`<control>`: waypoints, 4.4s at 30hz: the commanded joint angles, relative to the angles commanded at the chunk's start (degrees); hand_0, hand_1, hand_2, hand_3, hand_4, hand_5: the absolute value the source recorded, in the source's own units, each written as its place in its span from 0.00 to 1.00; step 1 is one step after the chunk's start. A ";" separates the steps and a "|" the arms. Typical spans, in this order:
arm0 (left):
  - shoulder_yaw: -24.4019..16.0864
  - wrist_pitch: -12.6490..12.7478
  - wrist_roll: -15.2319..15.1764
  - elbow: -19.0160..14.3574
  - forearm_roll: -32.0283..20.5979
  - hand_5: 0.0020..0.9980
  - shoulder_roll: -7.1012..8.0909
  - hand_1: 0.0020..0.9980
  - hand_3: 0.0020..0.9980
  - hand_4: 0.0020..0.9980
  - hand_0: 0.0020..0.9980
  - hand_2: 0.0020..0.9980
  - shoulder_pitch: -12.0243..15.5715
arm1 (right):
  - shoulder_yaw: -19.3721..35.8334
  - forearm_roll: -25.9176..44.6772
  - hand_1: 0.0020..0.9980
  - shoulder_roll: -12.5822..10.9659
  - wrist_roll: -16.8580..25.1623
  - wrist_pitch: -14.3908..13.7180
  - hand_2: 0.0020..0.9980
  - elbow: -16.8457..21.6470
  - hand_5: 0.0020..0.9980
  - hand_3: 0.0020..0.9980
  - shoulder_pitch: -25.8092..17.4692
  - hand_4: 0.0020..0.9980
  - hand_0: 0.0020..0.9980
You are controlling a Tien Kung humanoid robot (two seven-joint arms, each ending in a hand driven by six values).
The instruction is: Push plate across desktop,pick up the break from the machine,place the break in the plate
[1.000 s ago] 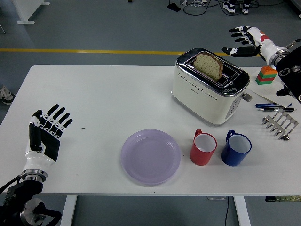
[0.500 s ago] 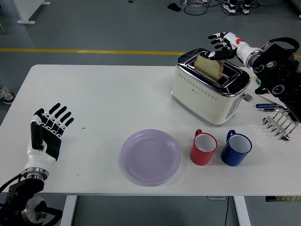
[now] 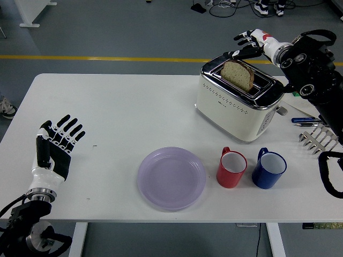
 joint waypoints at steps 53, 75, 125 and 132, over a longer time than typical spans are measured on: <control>0.00 0.05 -0.71 1.49 -0.01 1.00 0.31 0.71 0.68 0.48 0.73 0.70 -0.90 | 0.11 -6.57 0.62 0.00 -2.39 0.72 0.61 0.00 0.35 0.69 -4.08 0.84 0.59; -0.06 0.02 -0.97 2.39 -0.08 1.00 0.27 0.70 0.67 0.47 0.73 0.70 -1.16 | -9.04 2.14 0.35 0.00 -2.36 -3.61 0.43 0.00 0.11 0.52 -5.24 0.63 0.24; 0.06 -0.09 -1.22 3.75 -0.07 1.00 0.46 0.70 0.67 0.46 0.73 0.69 -0.54 | -36.18 32.63 0.24 0.00 7.23 -20.80 0.35 10.60 0.06 0.46 -5.00 0.40 0.11; 0.01 -0.10 -1.22 3.84 -0.05 1.00 0.41 0.70 0.67 0.46 0.73 0.69 -0.43 | -33.08 30.00 0.24 0.00 6.73 -21.34 0.35 10.81 0.06 0.46 -5.08 0.38 0.11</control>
